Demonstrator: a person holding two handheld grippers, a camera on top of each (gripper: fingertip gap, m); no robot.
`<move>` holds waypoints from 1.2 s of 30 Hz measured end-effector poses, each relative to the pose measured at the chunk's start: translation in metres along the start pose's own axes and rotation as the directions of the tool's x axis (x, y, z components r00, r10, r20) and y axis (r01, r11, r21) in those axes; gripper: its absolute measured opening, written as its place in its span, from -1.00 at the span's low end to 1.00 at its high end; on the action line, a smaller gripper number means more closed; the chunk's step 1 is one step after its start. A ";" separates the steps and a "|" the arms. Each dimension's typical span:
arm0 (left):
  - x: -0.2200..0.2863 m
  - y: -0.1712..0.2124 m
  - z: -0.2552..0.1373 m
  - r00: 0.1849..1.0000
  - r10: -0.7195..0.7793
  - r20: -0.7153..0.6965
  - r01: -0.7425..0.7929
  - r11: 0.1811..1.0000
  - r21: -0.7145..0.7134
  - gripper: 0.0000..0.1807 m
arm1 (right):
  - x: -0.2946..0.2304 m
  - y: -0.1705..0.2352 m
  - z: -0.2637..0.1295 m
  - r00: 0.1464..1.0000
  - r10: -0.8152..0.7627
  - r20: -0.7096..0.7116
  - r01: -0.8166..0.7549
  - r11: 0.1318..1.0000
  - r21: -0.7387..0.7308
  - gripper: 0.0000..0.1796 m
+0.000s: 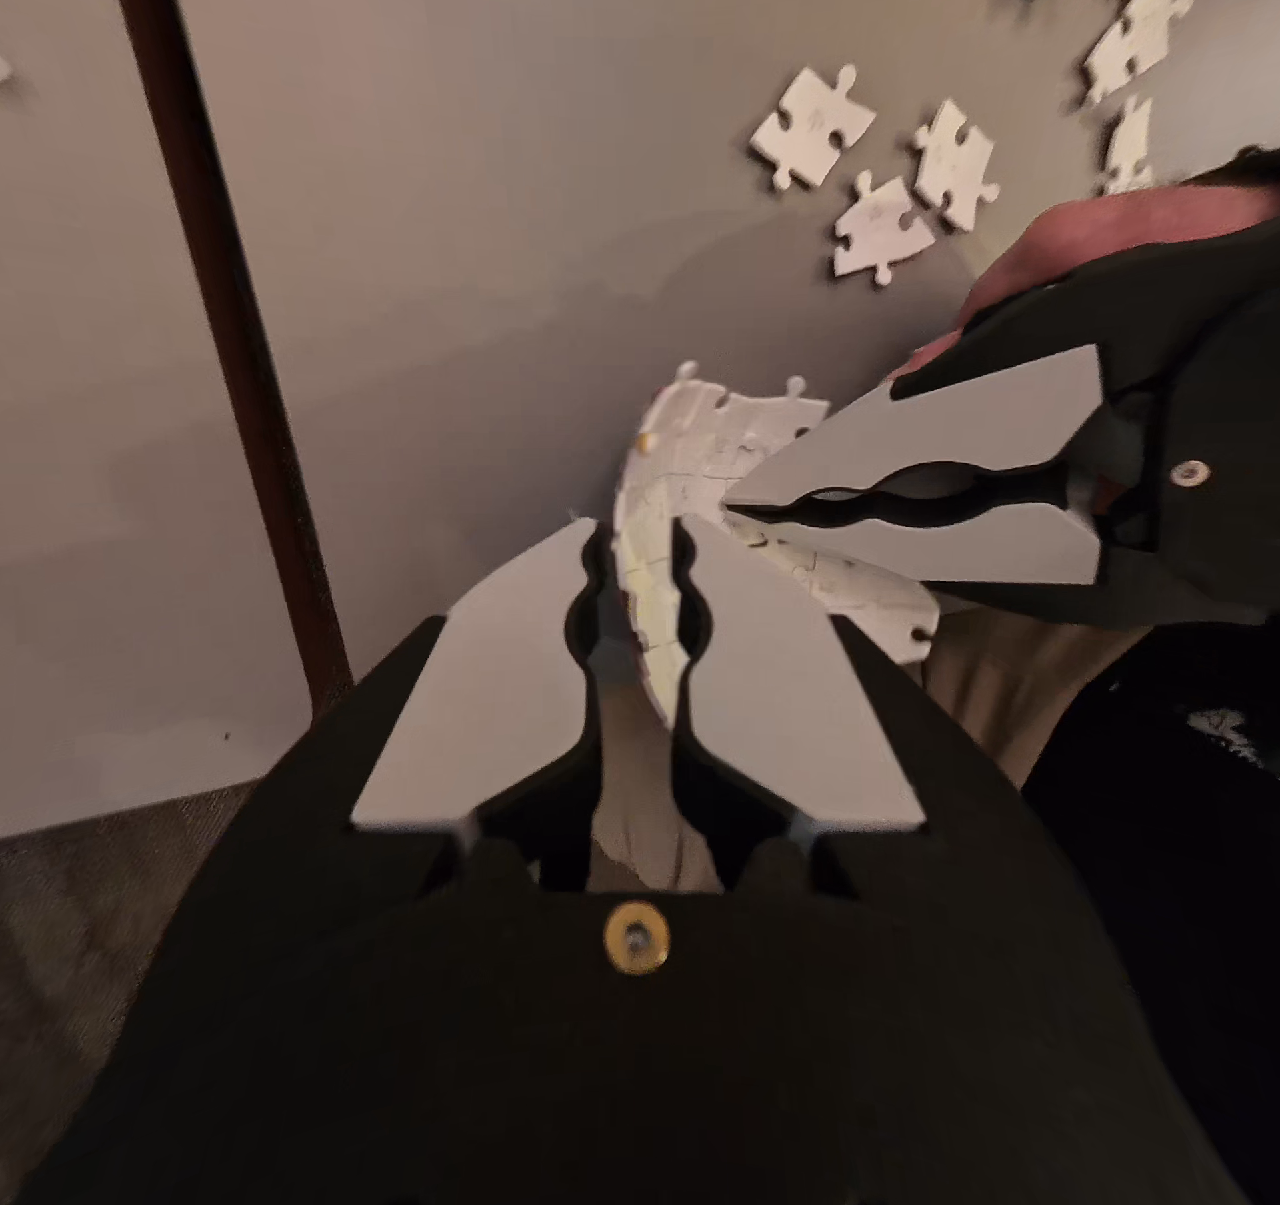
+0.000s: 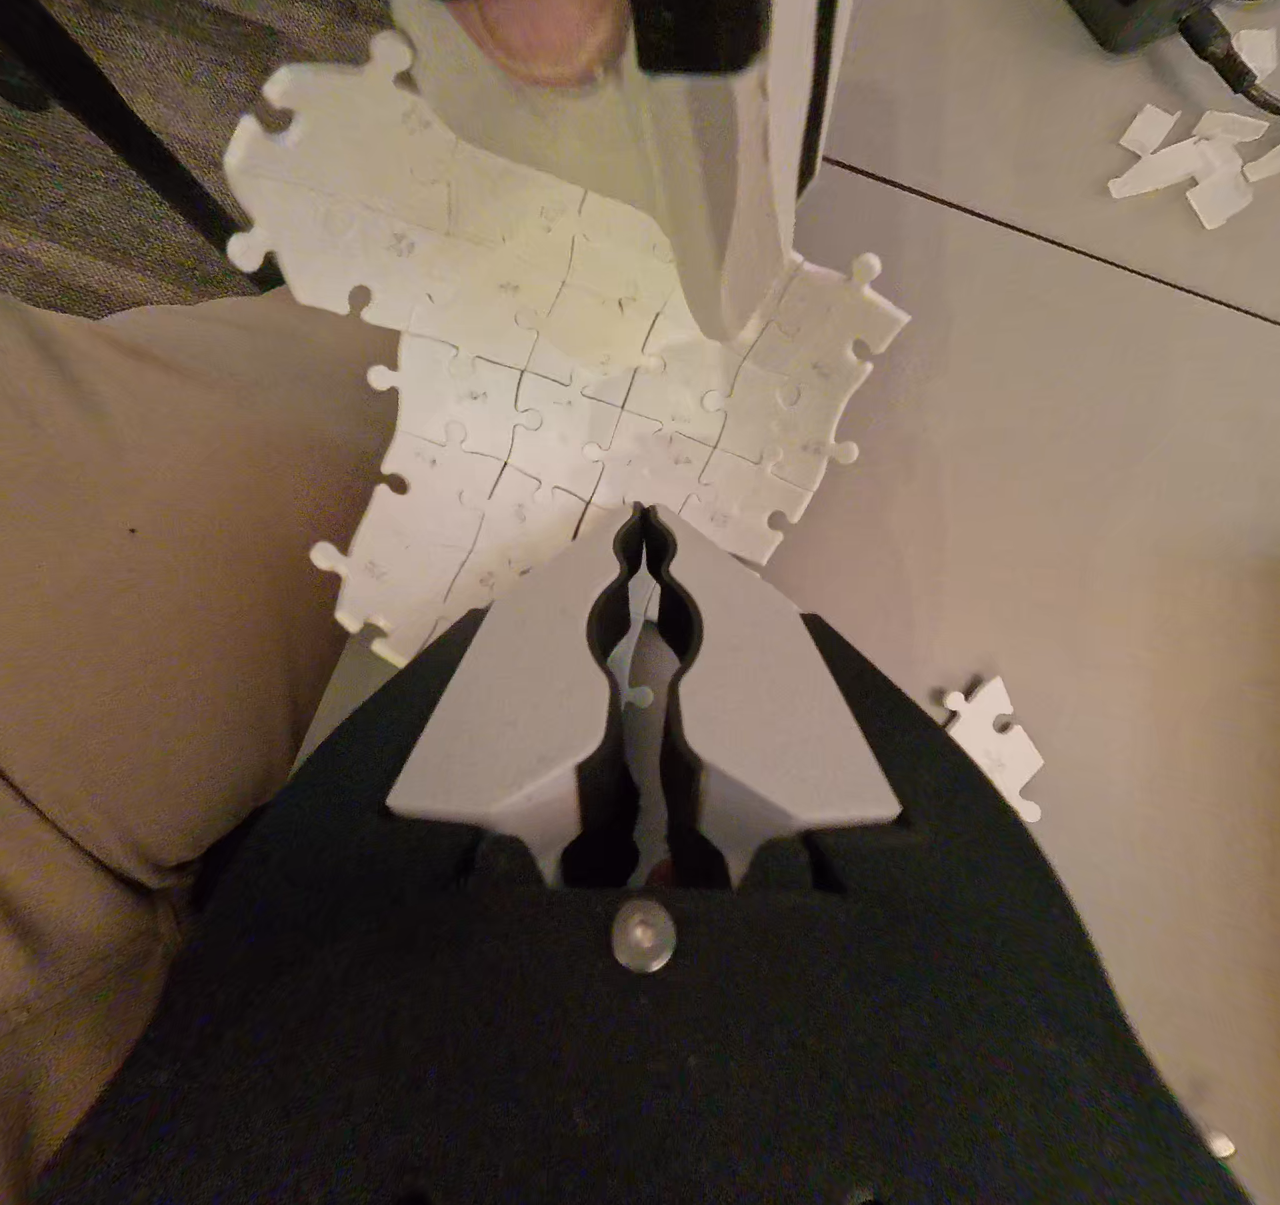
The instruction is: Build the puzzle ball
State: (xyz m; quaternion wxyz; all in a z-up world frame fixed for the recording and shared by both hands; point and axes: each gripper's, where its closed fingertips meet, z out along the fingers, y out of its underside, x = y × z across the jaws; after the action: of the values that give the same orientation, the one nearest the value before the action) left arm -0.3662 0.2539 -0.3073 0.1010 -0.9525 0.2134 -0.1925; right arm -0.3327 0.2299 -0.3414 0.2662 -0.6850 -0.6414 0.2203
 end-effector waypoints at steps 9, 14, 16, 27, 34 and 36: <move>0.015 0.026 -0.036 0.986 -0.137 -0.091 0.159 0.939 0.307 -0.31 | 0.000 0.000 0.000 1.000 0.013 0.011 -0.013 1.000 0.015 -1.00; 0.031 0.037 -0.017 0.957 -0.197 -0.213 0.264 0.894 0.362 -0.34 | 0.000 -0.001 0.000 0.999 0.026 0.028 -0.027 0.999 0.018 -1.00; 0.032 0.040 -0.008 0.952 -0.215 -0.218 0.284 0.888 0.362 -0.38 | 0.000 0.000 0.000 0.999 0.031 0.033 -0.031 0.999 0.020 -1.00; 0.021 0.040 0.008 0.962 -0.257 -0.093 0.272 0.863 0.427 -0.73 | 0.003 -0.002 -0.010 0.995 0.073 0.067 -0.077 0.996 0.054 -1.00; 0.019 0.034 0.008 0.964 -0.265 -0.023 0.243 0.843 0.480 -0.90 | 0.002 -0.003 -0.041 0.992 0.090 0.094 -0.099 0.990 0.099 -1.00; 0.018 0.033 0.009 0.966 -0.260 0.007 0.224 0.845 0.486 -0.94 | -0.003 0.004 -0.052 0.990 0.092 0.106 -0.103 0.990 0.099 -1.00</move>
State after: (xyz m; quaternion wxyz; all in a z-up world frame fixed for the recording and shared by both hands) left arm -0.3596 0.2170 -0.3188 0.3169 -0.9230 0.0332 -0.2159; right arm -0.2965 0.2228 -0.3042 0.2575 -0.6886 -0.6076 0.3007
